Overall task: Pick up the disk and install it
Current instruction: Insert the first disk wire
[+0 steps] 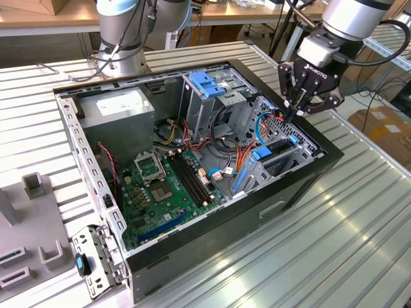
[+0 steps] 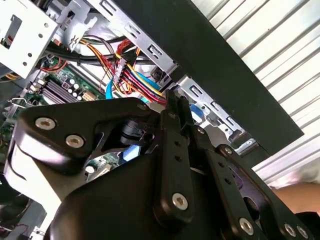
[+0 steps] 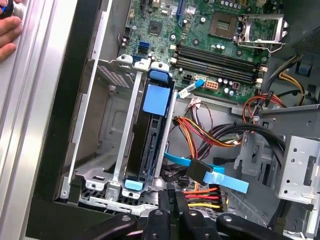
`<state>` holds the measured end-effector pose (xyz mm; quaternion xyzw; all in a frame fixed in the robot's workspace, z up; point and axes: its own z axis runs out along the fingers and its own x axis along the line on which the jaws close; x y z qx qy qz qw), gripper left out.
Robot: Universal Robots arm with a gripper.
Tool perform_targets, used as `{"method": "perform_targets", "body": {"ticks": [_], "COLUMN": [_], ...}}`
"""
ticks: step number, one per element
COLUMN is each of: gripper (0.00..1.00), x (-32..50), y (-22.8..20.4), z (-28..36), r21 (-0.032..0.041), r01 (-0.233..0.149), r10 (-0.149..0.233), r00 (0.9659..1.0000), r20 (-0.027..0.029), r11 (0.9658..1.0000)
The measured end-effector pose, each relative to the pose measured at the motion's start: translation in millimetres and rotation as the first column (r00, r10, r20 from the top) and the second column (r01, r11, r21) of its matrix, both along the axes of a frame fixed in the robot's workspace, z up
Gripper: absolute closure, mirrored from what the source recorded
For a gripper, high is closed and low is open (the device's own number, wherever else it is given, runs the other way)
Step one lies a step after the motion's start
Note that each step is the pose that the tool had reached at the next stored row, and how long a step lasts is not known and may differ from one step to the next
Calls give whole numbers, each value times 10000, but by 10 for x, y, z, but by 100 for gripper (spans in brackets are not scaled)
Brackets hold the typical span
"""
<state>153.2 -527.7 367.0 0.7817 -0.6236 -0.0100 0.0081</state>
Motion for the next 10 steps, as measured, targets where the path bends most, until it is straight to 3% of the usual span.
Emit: {"method": "perform_targets", "body": {"ticks": [2,6,10], "gripper": [84,84,84], "x": [0,-1,-14], "y": [0,0,-3], "z": [-3,-11,-18], "r21": [-1,2,-57], "r01": [381,1182,1298], "r10": [-381,-1182,-1298], "r00": [9993,9930,9915], "r20": [-1,0,7], "r11": [9993,9930,9915]}}
